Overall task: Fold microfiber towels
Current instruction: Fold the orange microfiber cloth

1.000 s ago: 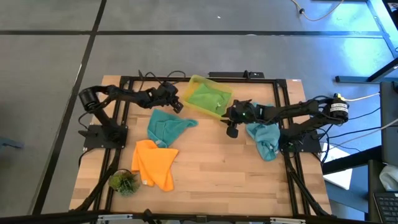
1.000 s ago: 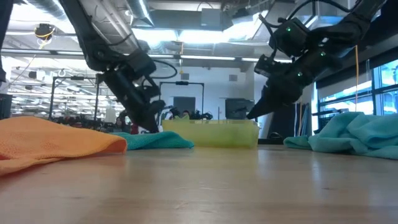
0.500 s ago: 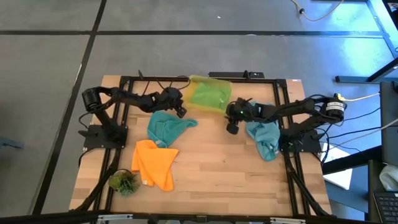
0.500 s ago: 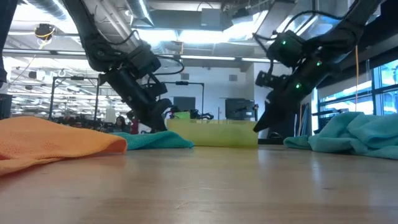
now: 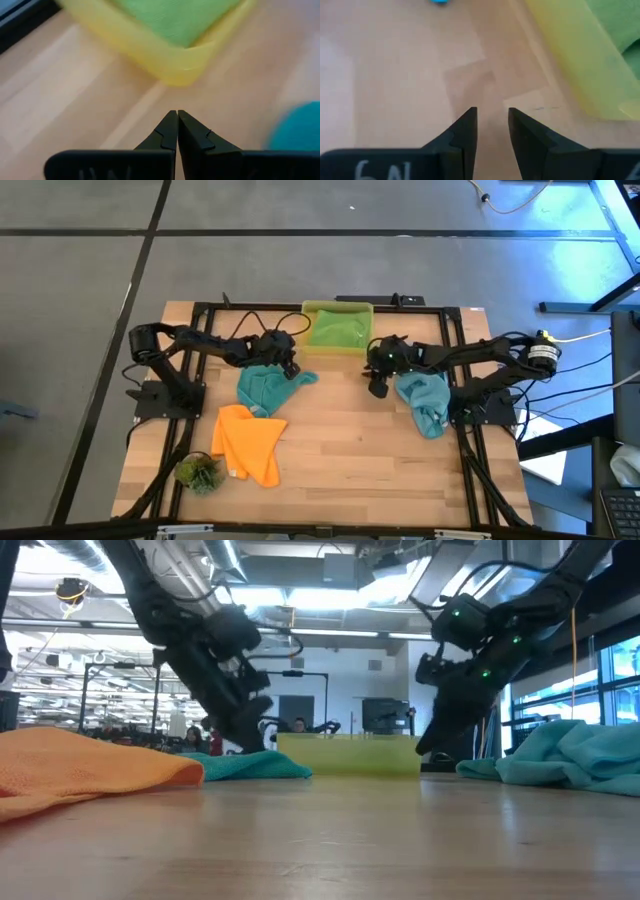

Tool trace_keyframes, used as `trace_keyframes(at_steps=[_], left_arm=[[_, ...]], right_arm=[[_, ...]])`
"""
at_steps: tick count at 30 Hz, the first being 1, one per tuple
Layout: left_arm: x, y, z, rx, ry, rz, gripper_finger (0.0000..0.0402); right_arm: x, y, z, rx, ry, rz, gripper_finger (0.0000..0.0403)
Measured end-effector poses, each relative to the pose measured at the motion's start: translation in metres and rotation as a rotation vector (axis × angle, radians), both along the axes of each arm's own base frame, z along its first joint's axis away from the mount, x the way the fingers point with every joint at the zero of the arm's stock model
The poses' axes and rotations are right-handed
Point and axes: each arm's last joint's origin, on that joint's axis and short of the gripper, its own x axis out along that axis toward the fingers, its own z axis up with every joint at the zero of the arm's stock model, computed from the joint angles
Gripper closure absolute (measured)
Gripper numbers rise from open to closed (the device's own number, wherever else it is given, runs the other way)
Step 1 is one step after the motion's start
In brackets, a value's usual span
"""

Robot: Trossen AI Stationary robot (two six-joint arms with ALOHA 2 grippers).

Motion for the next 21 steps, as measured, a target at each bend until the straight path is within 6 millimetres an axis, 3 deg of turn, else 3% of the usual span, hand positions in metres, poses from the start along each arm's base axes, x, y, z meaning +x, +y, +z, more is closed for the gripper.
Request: trace_keyframes(at_steps=[5, 11, 16, 18, 21], left_arm=[[0.012, -0.032, 0.024, 0.05, -0.11, -0.139, 0.04], [0.017, -0.083, 0.041, 0.096, -0.148, -0.35, 0.0401], [0.011, -0.128, 0.046, -0.116, -0.165, -0.656, 0.0396], [0.009, -0.142, 0.046, -0.221, -0.141, -0.69, 0.0395], [0.007, -0.161, 0.052, -0.239, -0.015, -0.693, 0.0398]], right_arm=[[0.0, 0.015, 0.016, 0.007, -0.06, 0.055, 0.029], [0.012, 0.032, 0.037, -0.067, -0.253, 0.16, 0.029], [0.016, 0.049, 0.038, -0.051, -0.278, 0.25, 0.029], [0.017, 0.055, 0.038, -0.037, -0.277, 0.268, 0.029], [0.018, 0.063, 0.039, -0.036, -0.286, 0.285, 0.029]])
